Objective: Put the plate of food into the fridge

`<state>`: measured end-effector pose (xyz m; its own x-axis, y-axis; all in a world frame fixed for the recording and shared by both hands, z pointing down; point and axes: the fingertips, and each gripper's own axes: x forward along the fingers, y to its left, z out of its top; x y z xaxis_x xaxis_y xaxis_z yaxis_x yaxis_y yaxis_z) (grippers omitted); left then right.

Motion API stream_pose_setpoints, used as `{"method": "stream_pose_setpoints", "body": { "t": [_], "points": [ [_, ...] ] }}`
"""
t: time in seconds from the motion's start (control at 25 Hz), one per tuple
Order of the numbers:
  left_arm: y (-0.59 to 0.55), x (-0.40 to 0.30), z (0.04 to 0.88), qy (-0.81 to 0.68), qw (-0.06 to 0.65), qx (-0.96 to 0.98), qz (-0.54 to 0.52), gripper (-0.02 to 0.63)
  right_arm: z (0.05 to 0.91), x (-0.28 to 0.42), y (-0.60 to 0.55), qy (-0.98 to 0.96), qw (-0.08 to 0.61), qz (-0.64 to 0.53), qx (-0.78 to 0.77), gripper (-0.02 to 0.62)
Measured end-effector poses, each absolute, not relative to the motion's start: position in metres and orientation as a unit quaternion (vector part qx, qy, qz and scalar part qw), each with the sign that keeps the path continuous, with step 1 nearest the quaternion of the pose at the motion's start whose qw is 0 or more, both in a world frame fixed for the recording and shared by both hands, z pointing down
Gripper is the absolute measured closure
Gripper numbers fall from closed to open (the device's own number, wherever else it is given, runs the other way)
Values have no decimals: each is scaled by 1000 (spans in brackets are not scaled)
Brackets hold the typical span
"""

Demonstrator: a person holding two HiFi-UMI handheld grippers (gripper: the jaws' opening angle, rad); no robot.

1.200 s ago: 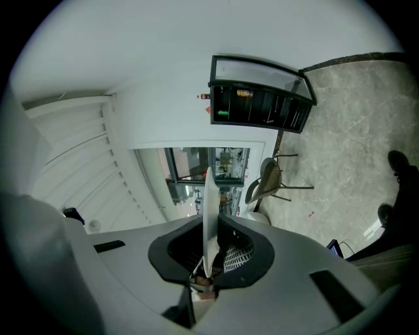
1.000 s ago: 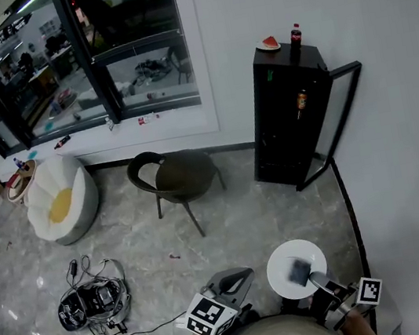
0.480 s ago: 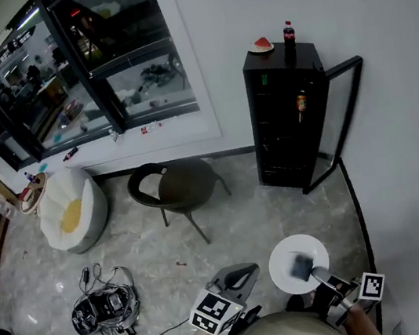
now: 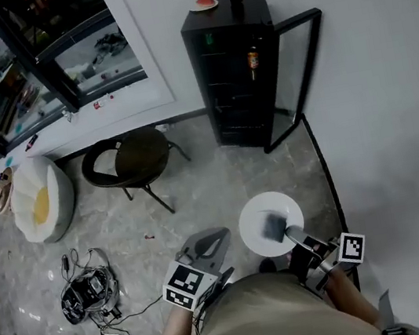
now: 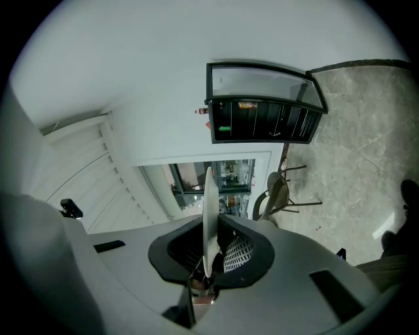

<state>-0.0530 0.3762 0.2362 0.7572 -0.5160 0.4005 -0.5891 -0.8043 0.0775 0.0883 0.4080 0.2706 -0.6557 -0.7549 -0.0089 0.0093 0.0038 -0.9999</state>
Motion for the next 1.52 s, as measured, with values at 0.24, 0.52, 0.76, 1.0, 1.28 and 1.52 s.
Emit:
{"method": "stream_pose_setpoints", "body": {
  "t": [0.24, 0.52, 0.76, 1.0, 1.28, 1.52],
  "points": [
    [361, -18, 236, -286, 92, 934, 194, 595, 270, 121, 400, 635, 312, -641, -297, 555],
    [352, -10, 242, -299, 98, 927, 205, 595, 279, 133, 387, 631, 302, -650, -295, 555],
    [333, -22, 256, -312, 118, 922, 197, 595, 282, 125, 371, 634, 288, -654, -295, 555],
    [303, -24, 267, -285, 125, 931, 192, 595, 286, 116, 347, 623, 294, -652, -317, 555],
    [265, -64, 272, -286, 134, 931, 185, 595, 282, 79, 308, 632, 295, -643, -317, 555],
    [246, -102, 265, -282, 135, 935, 169, 595, 287, 50, 292, 637, 274, -635, -341, 555]
  ]
}}
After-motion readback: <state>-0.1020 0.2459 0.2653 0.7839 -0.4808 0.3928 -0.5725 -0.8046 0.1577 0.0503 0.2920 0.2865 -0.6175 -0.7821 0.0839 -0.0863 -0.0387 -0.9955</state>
